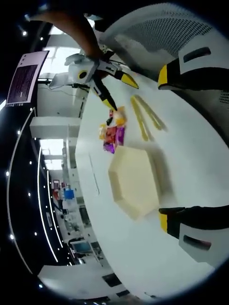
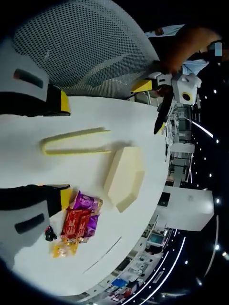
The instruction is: Place the target food into the container with the food tongs after gripping and lifting it, then release it inside without dropping or visibly crushing the food.
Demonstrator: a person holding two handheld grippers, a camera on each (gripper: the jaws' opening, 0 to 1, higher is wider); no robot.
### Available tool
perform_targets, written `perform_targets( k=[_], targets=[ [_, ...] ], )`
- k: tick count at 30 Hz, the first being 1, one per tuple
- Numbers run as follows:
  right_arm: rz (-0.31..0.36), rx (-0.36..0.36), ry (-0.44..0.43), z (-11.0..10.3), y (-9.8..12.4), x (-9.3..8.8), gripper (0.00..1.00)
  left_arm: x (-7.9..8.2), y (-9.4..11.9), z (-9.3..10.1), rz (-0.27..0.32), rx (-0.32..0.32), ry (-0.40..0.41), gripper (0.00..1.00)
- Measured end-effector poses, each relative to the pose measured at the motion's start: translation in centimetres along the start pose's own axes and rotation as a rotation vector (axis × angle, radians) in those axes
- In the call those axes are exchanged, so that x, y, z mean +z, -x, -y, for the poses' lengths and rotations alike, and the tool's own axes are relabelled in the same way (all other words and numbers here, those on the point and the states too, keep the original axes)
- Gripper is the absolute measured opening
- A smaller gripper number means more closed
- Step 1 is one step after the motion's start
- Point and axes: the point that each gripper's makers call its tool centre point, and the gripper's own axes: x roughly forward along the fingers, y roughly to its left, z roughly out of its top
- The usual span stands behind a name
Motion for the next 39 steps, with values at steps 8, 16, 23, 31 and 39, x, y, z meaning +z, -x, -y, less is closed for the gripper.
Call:
perform_targets(
  k=[8,16,23,31,39],
  targets=[
    [-0.027,0.035,0.001,-0.3,-1.2,-0.8,0.42,-0.2,-0.1,0.5,-0.013,-0.022,0.000,0.99],
    [-0.040,0.053,-0.017,-0.4,-2.4,-0.8,0.32,-0.2,-0.1,0.4,-0.016,-0.021,0.010,0.98],
    [-0.085,0.087,-0.013,-1.1,-2.7,-1.6,0.18,-0.4,0.0,-0.1,-0.021,0.004,0.004,0.99],
    [-0.135,0.106,-0.040,-0.8,-3.0,-1.4,0.15,-0.7,0.0,-0.2,-0.029,0.009,0.001,0.99],
    [-0.141,0.121,-0.125,-0.4,-1.8,0.0,0.15,-0.6,0.0,-0.2,-0.032,0.008,0.002,0.99]
  ],
)
